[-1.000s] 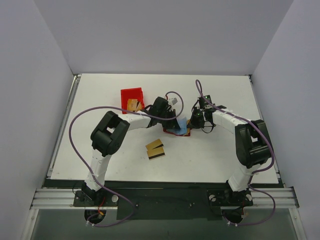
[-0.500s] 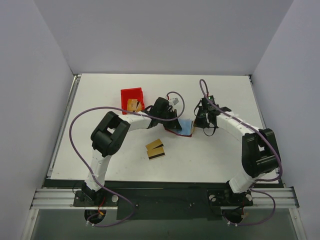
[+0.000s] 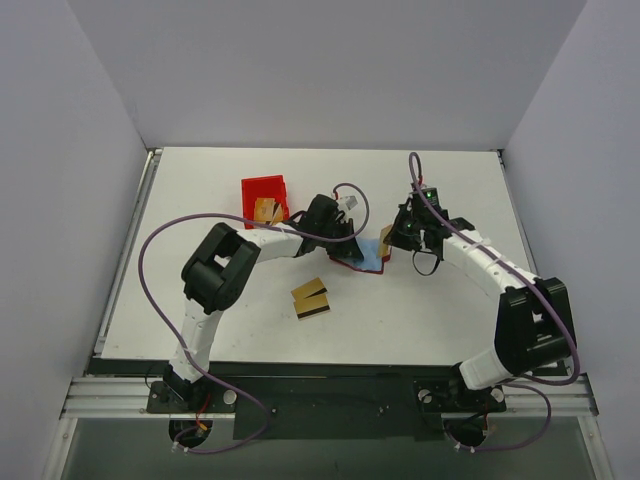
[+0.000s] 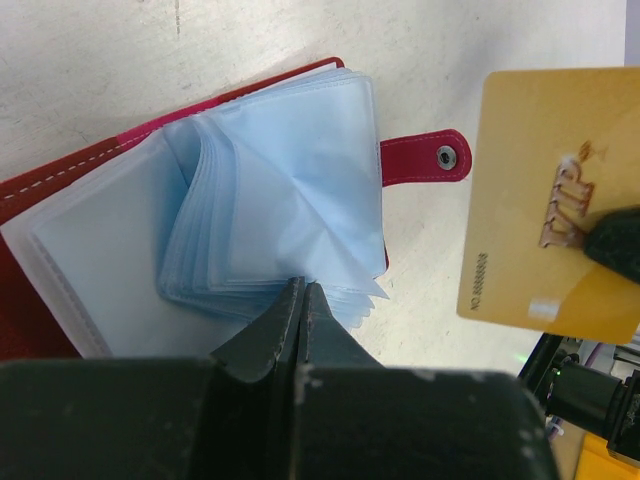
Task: Put the credit cards into the card holder
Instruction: Open the card holder at the center of the board, then insert the credit card into the card holder.
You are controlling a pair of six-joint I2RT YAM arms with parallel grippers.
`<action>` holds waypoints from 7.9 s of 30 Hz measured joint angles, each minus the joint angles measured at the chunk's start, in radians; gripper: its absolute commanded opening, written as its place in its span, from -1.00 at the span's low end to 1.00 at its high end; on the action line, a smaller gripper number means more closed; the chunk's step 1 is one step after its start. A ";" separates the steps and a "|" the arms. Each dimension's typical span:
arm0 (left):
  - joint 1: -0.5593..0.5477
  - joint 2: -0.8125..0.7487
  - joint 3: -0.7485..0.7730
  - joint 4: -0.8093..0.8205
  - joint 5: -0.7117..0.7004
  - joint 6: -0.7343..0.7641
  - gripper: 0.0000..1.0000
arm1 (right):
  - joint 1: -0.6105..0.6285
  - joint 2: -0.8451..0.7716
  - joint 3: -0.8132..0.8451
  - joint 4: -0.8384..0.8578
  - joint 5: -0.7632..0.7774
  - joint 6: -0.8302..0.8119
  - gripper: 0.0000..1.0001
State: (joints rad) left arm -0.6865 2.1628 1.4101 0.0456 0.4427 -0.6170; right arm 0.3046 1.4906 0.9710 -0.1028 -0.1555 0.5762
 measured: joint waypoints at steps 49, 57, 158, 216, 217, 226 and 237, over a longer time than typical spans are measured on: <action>0.082 -0.051 -0.069 0.008 -0.020 -0.002 -1.00 | 0.043 0.178 0.003 0.022 -0.069 0.108 -1.00; 0.060 -0.051 -0.032 -0.088 -0.088 0.049 -1.00 | 0.043 0.178 0.031 -0.010 -0.057 0.104 -1.00; -0.004 -0.240 0.069 -0.099 -0.064 0.134 -1.00 | 0.047 0.288 0.134 -0.012 -0.141 0.000 -1.00; 0.066 -0.106 -0.025 -0.272 -0.367 0.128 -1.00 | 0.031 0.377 0.166 0.043 -0.256 0.064 -1.00; 0.066 -0.106 -0.025 -0.272 -0.367 0.128 -1.00 | 0.032 0.380 0.169 0.045 -0.256 0.067 -1.00; 0.066 -0.106 -0.025 -0.274 -0.367 0.129 -1.00 | 0.058 0.402 0.193 0.066 -0.254 0.080 -1.00; 0.066 -0.106 -0.025 -0.274 -0.368 0.131 -1.00 | 0.070 0.406 0.196 0.085 -0.254 0.093 -1.00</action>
State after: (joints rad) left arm -0.6201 2.0571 1.3853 -0.2283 0.0750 -0.4858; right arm 0.3748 1.8965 1.1671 -0.0177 -0.4091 0.6689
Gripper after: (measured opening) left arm 0.022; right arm 0.002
